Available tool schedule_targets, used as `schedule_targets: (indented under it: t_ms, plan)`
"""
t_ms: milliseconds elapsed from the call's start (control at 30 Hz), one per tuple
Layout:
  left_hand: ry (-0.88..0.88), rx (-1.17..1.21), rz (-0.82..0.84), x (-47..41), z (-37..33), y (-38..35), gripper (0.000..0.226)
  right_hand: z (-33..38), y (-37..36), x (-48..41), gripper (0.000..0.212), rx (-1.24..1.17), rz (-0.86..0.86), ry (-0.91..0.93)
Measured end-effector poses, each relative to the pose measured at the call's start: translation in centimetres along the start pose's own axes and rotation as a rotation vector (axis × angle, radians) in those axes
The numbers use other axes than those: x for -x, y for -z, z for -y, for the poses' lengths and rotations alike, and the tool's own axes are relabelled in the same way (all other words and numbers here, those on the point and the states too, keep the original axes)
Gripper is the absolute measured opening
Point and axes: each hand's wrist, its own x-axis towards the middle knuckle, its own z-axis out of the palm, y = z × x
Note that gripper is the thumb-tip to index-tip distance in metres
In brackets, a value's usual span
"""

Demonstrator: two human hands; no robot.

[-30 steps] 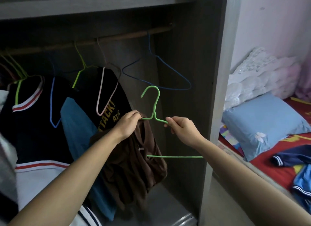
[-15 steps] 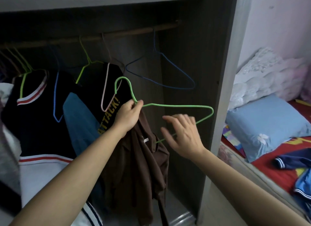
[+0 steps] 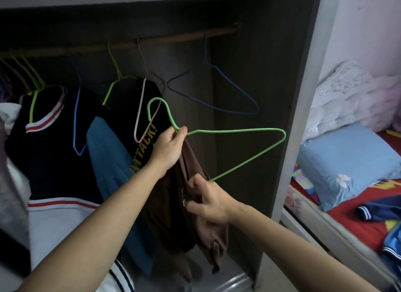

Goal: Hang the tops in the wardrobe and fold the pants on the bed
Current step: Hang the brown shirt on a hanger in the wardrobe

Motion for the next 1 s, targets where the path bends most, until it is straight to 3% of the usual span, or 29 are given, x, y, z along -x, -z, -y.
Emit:
schedule_targets:
  t_ms: [100, 200, 300, 467, 667, 800, 1000]
  plan:
    - [0.052, 0.012, -0.043, -0.4, 0.4, 1.0, 0.044, -1.8, 0.2, 0.1, 0.046, 0.178, 0.158, -0.174]
    - [0.074, -0.075, -0.055, -0.7, 1.3, 1.8, 0.036, -3.7, 0.9, 0.6, 0.046, 0.417, 0.258, -0.276]
    - [0.075, -0.308, -0.054, -0.6, 2.7, 2.4, 0.035, -5.3, 2.1, 1.0, 0.046, 0.574, 0.178, -0.337]
    - [0.041, -0.462, -0.075, -0.8, 4.4, 2.9, 0.033, -6.1, 4.0, 1.5, 0.033, 0.663, 0.082, -0.342]
    - [0.021, -0.446, -0.02, -1.4, 5.1, 3.1, 0.027, -6.3, 4.6, 1.9, 0.03, 0.674, -0.038, -0.392]
    - [0.005, -0.419, -0.01, -1.5, 5.4, 3.3, 0.028, -6.5, 5.7, 2.8, 0.021, 0.656, -0.213, -0.379]
    - [-0.035, -0.424, 0.013, -1.5, 5.7, 3.2, 0.02, -6.3, 7.3, 3.8, 0.017, 0.647, -0.218, -0.421]
